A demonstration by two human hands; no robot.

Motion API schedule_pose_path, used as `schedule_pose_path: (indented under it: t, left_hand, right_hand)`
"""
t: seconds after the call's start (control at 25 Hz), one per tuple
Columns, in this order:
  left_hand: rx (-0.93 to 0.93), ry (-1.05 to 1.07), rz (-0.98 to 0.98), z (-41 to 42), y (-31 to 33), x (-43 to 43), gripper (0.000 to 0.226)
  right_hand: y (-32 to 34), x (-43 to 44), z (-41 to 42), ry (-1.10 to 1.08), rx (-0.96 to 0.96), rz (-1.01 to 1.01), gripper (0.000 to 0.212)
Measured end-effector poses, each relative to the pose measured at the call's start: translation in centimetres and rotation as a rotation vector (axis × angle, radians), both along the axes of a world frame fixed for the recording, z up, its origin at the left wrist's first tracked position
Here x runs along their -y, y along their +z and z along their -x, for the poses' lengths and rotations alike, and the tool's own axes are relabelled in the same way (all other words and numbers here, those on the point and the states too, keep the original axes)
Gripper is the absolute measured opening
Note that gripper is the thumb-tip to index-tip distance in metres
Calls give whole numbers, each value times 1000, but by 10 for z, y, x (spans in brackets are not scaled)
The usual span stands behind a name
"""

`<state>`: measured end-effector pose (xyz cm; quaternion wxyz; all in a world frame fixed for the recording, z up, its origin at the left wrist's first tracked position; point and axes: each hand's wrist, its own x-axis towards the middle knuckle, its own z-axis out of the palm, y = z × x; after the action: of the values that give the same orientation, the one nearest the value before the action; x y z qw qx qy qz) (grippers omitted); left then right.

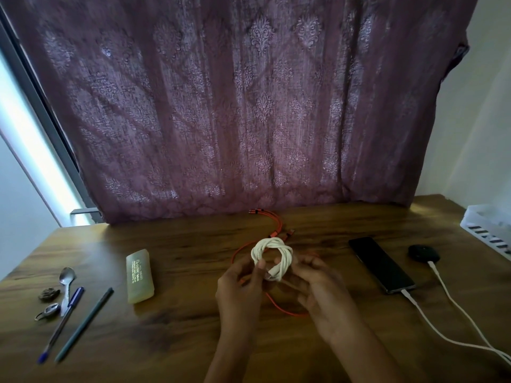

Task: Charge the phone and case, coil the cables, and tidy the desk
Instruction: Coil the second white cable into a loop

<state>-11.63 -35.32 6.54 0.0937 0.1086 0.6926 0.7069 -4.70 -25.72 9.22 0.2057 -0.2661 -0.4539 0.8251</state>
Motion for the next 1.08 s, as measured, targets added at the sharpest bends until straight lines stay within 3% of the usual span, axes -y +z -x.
schedule_pose_path:
  t: [0.12,0.36,0.48,0.84,1.08]
  left_hand:
    - [53,-4,-117,1,5,0,10]
    - [116,1,-180,1,14,-6,13]
    - [117,-40,-205,-2,15,-11,17]
    - [75,-208,-115,-16,13,-57,11]
    - [41,-327,-14,-38,8,-151,11]
  right_hand:
    - [1,-3,-3,44,21,-159,13]
    - [-2,-4,-1,-20,46,-179,16]
    - [-2,-8,-6,-59,23,-309,19]
    - [-8,-54,-33,-255,51,-349,15]
    - [-12,-137,-69,-360,139,-319,19]
